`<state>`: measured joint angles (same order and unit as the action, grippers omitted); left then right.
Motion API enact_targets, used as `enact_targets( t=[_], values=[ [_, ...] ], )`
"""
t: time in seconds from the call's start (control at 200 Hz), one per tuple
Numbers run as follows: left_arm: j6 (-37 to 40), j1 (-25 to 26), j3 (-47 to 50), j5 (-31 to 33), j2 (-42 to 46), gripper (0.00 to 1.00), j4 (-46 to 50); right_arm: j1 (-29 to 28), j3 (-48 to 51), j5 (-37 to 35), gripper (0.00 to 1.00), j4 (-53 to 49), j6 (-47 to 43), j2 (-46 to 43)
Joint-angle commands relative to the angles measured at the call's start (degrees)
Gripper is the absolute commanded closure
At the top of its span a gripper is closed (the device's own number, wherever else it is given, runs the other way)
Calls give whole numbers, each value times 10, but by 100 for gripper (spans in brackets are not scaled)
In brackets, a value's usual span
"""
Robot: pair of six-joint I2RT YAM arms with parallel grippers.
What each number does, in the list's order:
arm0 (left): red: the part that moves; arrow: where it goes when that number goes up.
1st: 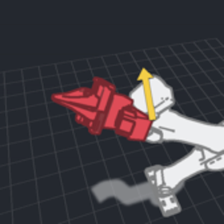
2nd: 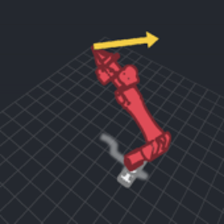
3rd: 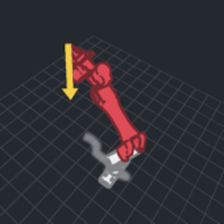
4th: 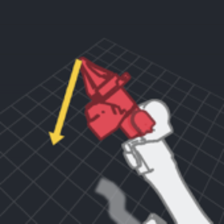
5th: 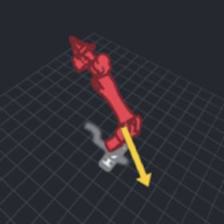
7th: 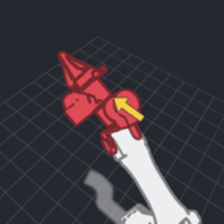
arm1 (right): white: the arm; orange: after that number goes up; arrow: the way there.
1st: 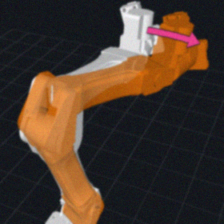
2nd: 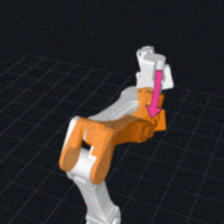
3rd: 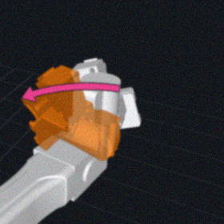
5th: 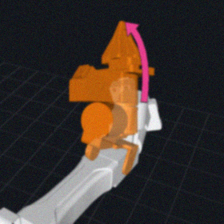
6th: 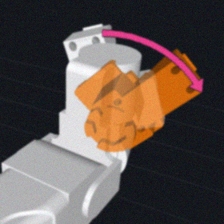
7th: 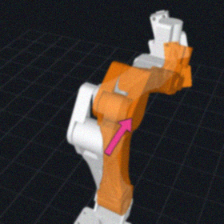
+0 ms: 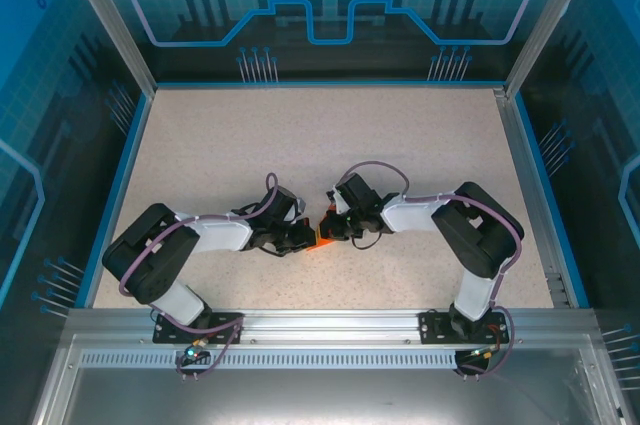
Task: Fold a paper plane with a square sheet of paper (pick it up from the middle)
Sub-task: Fourth fold the wing at the center of the table.
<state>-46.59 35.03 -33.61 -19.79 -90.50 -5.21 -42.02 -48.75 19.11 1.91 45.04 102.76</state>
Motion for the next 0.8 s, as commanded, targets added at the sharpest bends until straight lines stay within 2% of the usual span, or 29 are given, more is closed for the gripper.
enact_targets(
  t=[0.0,0.255,0.795],
  values=[
    [-1,-1,8,19,-8,100,48,-6,4,16,99,17,7,0],
    [-4,-1,7,33,-4,100,77,10,-9,-33,100,-36,9,27],
    [-7,-1,24,39,-7,100,99,184,12,-63,100,-33,-48,19]
  ],
)
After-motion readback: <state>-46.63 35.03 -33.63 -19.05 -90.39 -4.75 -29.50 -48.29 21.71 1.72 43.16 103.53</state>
